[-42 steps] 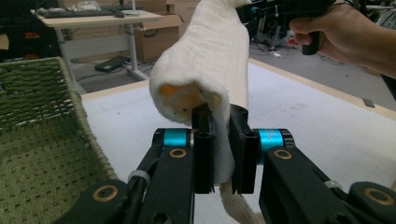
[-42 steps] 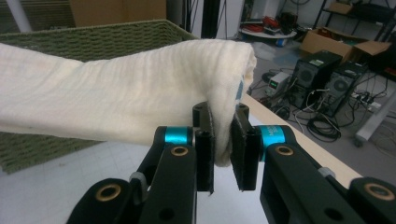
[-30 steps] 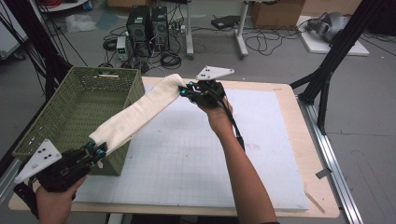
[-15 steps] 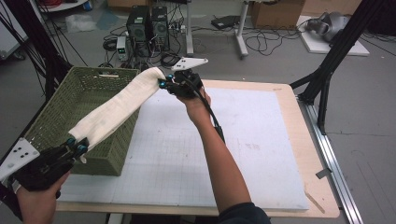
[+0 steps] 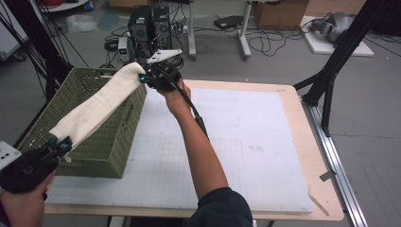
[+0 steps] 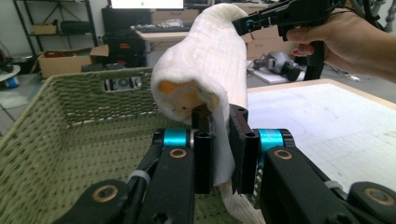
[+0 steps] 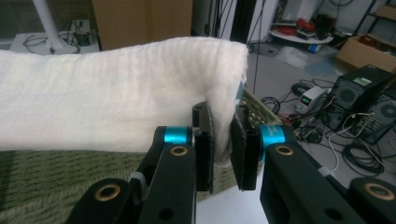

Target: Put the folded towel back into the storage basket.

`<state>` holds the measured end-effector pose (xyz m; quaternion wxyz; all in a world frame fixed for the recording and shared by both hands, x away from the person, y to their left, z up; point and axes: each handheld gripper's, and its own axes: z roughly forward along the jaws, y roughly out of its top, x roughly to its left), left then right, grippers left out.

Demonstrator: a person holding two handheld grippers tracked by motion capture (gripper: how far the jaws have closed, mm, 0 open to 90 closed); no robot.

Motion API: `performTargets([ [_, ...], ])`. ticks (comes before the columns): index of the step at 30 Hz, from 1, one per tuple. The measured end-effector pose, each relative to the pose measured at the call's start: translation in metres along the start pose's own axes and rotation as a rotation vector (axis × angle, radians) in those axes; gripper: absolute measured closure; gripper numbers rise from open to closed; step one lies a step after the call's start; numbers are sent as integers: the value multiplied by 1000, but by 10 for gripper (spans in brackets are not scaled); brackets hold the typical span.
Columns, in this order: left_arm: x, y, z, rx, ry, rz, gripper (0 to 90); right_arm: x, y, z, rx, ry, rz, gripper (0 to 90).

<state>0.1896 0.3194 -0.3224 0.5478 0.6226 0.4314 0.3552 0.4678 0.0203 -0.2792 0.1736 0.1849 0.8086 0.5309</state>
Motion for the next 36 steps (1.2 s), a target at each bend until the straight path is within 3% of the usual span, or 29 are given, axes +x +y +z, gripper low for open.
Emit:
performTargets([
  [11,17,-5,-16,0,52,-33,813,18,19,43,18,17,-19,811],
  [16,24,-7,-21,-1,71,-50,811,24,24,54,26,18,-21,811],
  [20,33,-6,-16,28,108,-62,808,28,23,65,33,-12,-23,811],
  [23,39,-8,-11,43,113,-70,808,28,22,69,40,-42,-13,811],
  [30,43,-10,-9,55,124,-76,807,29,25,78,47,-52,-12,811],
  [32,45,-11,-7,73,146,-83,793,30,25,83,59,-56,-15,805],
  [33,45,-11,-7,73,146,-83,730,32,25,86,69,-60,-18,781],
  [35,49,-14,-4,98,198,-117,459,34,22,91,93,-105,-7,634],
  [36,50,-14,-5,93,210,-120,382,34,21,91,95,-106,-3,617],
])
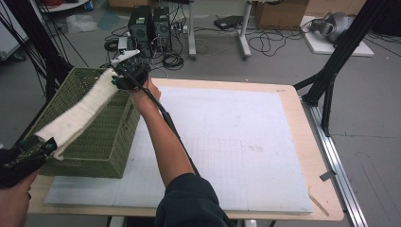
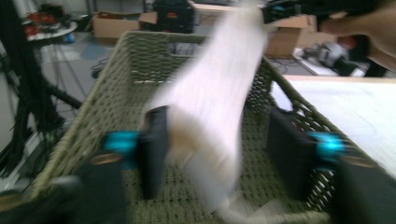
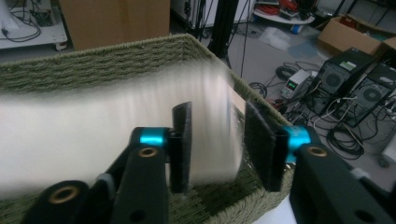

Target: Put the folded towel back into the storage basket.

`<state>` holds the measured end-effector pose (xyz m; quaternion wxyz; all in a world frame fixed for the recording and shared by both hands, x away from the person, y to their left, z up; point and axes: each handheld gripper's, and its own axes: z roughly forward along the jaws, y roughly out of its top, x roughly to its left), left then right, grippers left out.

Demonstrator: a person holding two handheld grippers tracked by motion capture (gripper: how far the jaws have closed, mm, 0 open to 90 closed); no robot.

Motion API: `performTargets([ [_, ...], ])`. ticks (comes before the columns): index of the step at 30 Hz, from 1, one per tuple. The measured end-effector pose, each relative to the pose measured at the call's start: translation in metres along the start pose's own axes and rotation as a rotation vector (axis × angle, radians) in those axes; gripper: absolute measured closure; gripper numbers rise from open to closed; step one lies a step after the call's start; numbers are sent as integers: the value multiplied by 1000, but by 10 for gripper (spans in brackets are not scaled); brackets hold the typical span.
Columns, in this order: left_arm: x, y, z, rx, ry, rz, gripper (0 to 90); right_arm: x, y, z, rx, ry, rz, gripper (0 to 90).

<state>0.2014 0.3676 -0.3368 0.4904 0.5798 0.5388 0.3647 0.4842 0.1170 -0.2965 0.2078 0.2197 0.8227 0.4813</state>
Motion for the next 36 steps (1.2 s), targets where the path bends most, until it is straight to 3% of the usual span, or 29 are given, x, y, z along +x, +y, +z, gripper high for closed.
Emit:
performTargets([
  [2,0,2,-2,-17,16,-1,297,0,1,-3,-1,2,-6,593],
  [8,-4,8,-7,-57,-24,-5,284,-7,4,-23,-43,38,9,535],
  [10,-8,9,-7,-77,-67,-27,260,-10,3,-33,-40,66,10,521],
  [13,-12,9,-5,-84,-95,-46,192,-17,-3,-49,-44,96,4,486],
  [17,-23,10,2,-61,-145,-43,176,-28,-11,-71,-42,139,25,429],
  [18,-29,10,5,-56,-188,-44,176,-30,-13,-76,-36,143,29,397],
  [19,-29,10,5,-56,-188,-44,176,-33,-15,-80,-29,144,34,371],
  [23,-53,9,16,-44,-292,-12,177,-43,-32,-107,-19,126,57,266],
  [26,-61,9,20,-39,-326,-2,179,-49,-42,-119,-10,121,65,241],
  [28,-72,8,26,-31,-383,5,179,-58,-56,-138,-3,112,81,200],
  [31,-84,7,31,-29,-428,15,179,-66,-68,-157,17,103,90,195],
  [32,-84,7,31,-29,-428,15,179,-66,-68,-157,17,103,90,195],
  [36,-102,7,37,-20,-477,34,179,-74,-84,-186,3,74,105,193],
])
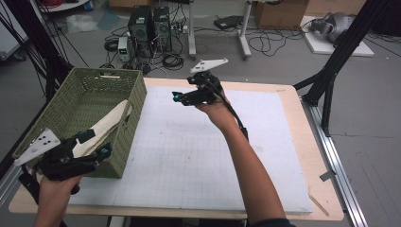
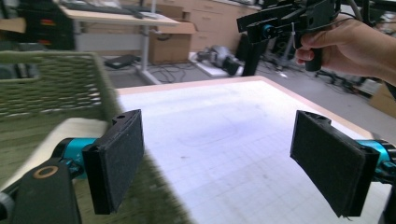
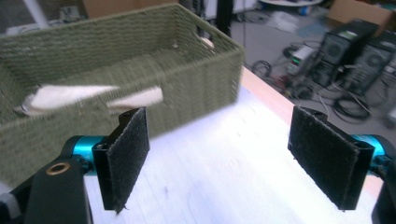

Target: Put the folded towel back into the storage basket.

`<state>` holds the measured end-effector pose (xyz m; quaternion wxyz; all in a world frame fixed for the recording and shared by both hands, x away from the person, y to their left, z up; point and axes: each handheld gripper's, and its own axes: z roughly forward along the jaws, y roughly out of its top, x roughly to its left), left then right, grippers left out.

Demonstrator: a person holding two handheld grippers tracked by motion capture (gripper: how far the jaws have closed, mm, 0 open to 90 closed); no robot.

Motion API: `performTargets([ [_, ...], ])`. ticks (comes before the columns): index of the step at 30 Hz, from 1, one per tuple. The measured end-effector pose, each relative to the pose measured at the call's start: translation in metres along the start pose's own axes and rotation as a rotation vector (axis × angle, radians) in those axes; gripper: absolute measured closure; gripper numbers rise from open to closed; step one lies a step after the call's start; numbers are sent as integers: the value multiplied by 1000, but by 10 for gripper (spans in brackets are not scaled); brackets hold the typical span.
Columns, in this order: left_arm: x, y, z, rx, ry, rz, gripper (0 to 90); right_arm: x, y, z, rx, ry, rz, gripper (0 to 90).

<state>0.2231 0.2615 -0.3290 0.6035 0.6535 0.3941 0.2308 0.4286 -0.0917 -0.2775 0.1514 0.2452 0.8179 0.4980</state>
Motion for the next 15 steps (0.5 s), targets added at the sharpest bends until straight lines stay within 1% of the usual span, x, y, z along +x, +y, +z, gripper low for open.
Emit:
performTargets([
  [1,-4,0,4,2,-15,1,179,-2,-4,-7,5,-9,0,193],
  [2,-7,-1,7,7,-31,4,179,-4,-9,-15,-1,-18,-2,193],
  [3,-11,-2,11,9,-47,7,179,-6,-14,-23,-1,-26,13,192],
  [4,-15,-2,16,12,-64,12,179,-9,-25,-38,-1,-49,15,190],
  [5,-19,-3,20,17,-81,20,179,-11,-31,-46,-1,-61,16,190],
  [6,-27,-5,29,28,-120,26,179,-12,-36,-54,2,-73,16,189],
  [7,-27,-5,29,28,-120,26,179,-12,-42,-62,7,-97,20,187],
  [8,-33,-6,38,37,-150,34,179,-13,-48,-70,5,-113,21,185],
  [9,-33,-6,38,37,-150,34,179,-14,-53,-77,2,-117,29,184],
  [10,-35,-7,42,38,-163,33,179,-15,-59,-85,4,-127,37,183],
  [11,-38,-8,46,40,-175,37,179,-15,-59,-85,4,-127,37,183],
  [13,-43,-8,53,39,-199,41,179,-17,-71,-100,-4,-149,43,182],
  [15,-48,-9,61,38,-222,49,179,-18,-85,-114,-6,-160,63,182],
])
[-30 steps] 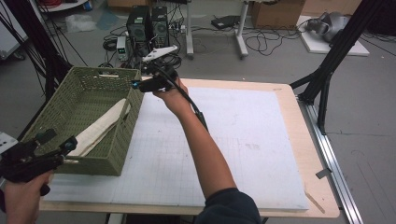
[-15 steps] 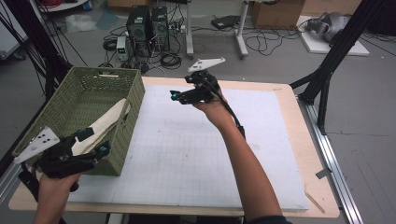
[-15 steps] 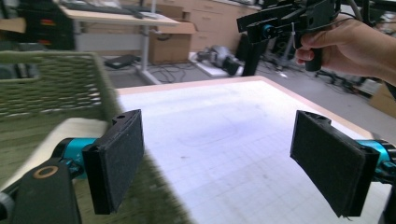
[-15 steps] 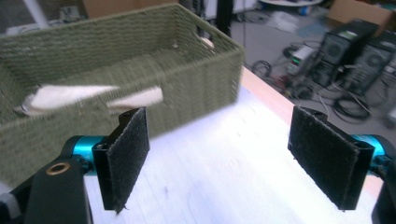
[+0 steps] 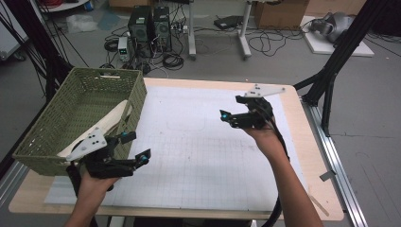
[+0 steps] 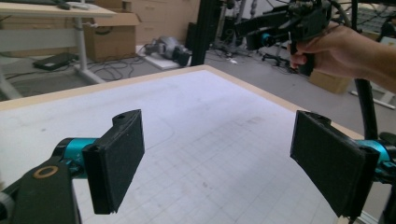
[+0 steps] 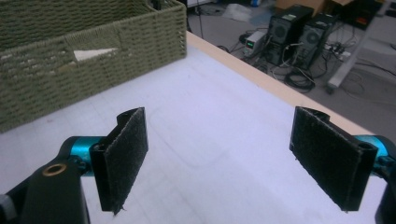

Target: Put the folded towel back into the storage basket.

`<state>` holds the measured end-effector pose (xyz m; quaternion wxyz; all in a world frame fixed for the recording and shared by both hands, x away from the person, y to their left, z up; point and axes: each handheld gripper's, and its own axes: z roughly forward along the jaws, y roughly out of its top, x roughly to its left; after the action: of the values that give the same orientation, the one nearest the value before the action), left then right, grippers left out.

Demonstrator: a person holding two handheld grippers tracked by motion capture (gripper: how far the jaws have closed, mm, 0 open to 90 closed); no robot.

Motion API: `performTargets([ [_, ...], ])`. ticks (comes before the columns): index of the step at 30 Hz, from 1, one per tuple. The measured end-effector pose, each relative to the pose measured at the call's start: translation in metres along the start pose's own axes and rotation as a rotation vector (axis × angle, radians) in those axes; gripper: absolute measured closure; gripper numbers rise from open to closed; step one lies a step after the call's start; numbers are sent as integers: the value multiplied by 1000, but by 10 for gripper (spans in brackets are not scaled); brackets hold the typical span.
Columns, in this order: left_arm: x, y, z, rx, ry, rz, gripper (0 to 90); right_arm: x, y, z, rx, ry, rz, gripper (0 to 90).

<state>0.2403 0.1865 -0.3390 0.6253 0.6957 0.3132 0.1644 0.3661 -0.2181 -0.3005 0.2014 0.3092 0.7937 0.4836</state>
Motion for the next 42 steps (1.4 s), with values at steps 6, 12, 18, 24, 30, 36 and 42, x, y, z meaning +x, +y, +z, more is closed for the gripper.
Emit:
performTargets([
  [6,-6,-5,27,-26,-73,14,183,-11,-44,-41,-22,-67,40,181],
  [12,-10,-19,46,-24,-105,37,183,-7,-77,-76,-65,-169,66,175],
  [18,-11,-35,59,17,-77,49,183,15,-112,-100,-57,-278,49,172],
  [24,-12,-48,62,5,-49,66,181,34,-140,-109,-64,-320,70,172],
  [30,-12,-54,65,18,-41,68,182,39,-158,-105,-63,-320,89,172],
  [36,-11,-64,69,46,-33,74,187,39,-163,-96,-50,-314,94,172],
  [42,-10,-66,69,51,-26,68,189,40,-164,-93,-48,-298,85,172],
])
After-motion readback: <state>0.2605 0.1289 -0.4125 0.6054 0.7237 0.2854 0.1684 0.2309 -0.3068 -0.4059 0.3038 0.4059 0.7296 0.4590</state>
